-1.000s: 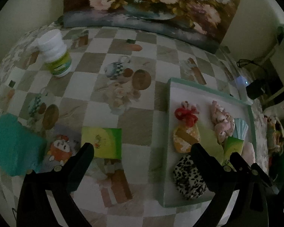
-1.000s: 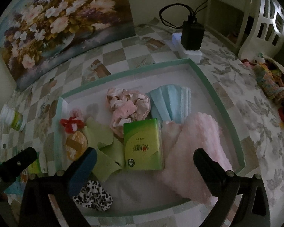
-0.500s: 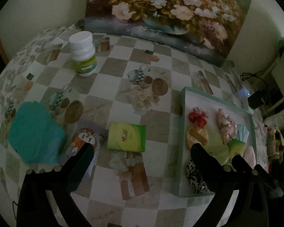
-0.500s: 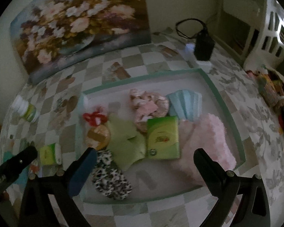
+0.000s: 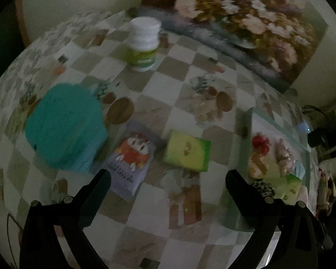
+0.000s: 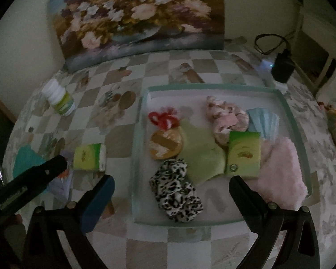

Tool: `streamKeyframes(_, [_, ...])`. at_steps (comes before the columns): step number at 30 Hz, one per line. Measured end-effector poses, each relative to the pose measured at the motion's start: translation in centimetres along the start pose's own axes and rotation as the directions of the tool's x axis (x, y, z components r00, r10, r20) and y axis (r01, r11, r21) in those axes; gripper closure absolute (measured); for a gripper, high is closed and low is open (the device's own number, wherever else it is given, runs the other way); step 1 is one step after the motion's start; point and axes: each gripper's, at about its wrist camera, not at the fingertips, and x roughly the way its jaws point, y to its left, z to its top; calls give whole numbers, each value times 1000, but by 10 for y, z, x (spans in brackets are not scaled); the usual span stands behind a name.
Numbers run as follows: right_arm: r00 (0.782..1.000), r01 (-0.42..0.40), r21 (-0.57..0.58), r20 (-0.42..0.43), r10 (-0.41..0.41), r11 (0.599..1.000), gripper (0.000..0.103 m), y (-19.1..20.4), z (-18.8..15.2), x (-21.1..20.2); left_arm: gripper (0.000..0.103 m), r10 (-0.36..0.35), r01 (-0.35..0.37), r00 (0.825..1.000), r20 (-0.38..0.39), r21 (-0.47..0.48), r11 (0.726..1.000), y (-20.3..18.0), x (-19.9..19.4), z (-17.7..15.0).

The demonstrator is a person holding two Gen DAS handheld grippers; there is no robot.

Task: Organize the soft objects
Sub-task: 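Withdraw both open tools from the tray toward the remaining items, then reach the right tool to the green tissue pack and grasp it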

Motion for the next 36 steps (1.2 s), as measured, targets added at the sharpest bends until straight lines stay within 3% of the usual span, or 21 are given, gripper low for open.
streamKeyframes(8, [999, -26, -23, -29, 25, 999, 0, 11, -3, 7, 1, 37, -42, 999, -34, -160, 986, 34, 6, 1])
streamKeyframes(19, [995, -92, -67, -30, 90, 993, 0, 35, 1, 12, 1, 65, -78, 996, -58, -258, 963, 56, 8, 0])
streamKeyframes(36, [987, -163, -164, -29, 160, 973, 0, 81, 13, 30, 1, 108, -130, 991, -78, -407, 904, 86, 4, -5])
